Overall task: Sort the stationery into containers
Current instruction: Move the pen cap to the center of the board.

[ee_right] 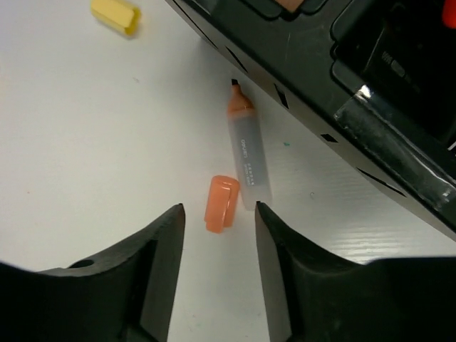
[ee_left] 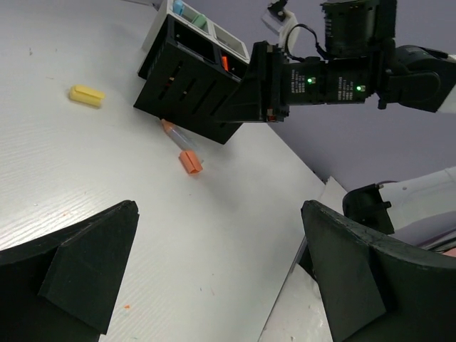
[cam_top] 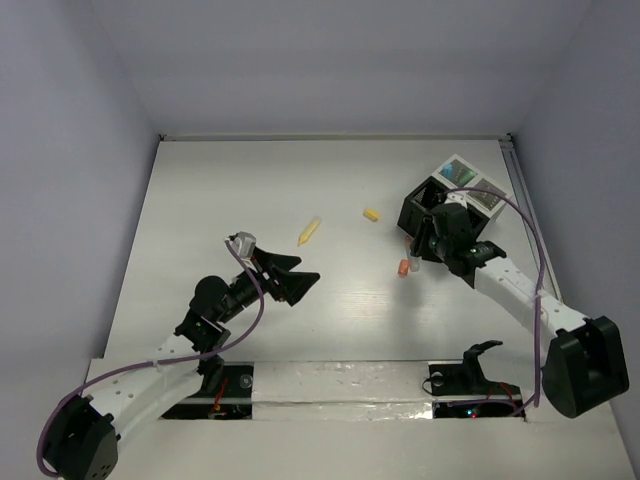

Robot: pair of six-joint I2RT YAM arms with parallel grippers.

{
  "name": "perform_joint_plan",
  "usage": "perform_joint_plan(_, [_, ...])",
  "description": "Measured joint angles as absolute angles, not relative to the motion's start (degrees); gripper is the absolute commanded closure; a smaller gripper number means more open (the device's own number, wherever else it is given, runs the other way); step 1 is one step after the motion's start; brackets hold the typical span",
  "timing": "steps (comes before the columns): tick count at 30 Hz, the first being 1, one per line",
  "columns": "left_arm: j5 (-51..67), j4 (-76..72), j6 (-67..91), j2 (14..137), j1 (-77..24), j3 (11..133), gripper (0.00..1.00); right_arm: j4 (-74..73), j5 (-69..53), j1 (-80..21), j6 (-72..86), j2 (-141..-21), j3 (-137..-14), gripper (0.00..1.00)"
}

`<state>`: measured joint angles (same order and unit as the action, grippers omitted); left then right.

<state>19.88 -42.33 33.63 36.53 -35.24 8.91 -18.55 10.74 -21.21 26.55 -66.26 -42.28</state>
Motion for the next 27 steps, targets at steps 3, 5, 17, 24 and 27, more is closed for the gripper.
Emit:
perform_joint_plan(3, [20.3, -42.4, 33.6, 36.5, -35.6, 8.9, 0.02, -19.0, 10.7, -21.2, 26.8, -69.1, -42.3, 0.47])
perform_joint_plan(5, [20.4, -42.4, 33.6, 36.5, -35.6, 8.9, 0.02, -19.2, 10.5, -21.2, 26.8, -71.8, -42.3, 0.46])
perform_joint_plan(17, [20.6, -42.5, 33.7, 35.6, -35.8, 8.9, 0.02, -21.7, 11.3, -21.3, 26.6, -80.5, -45.0, 0.44])
perform_joint_plan(24, [20.8, -42.5, 33.7, 35.4, -36.0, 8.9, 0.02, -22.5, 11.2, -21.5, 26.6, -85.2, -47.5, 0.45])
perform_joint_plan(27, [20.7, -42.5, 33.7, 35.2, -36.0, 8.9, 0.02, -22.8, 11.2, -21.5, 26.8, -85.6, -47.9, 0.48])
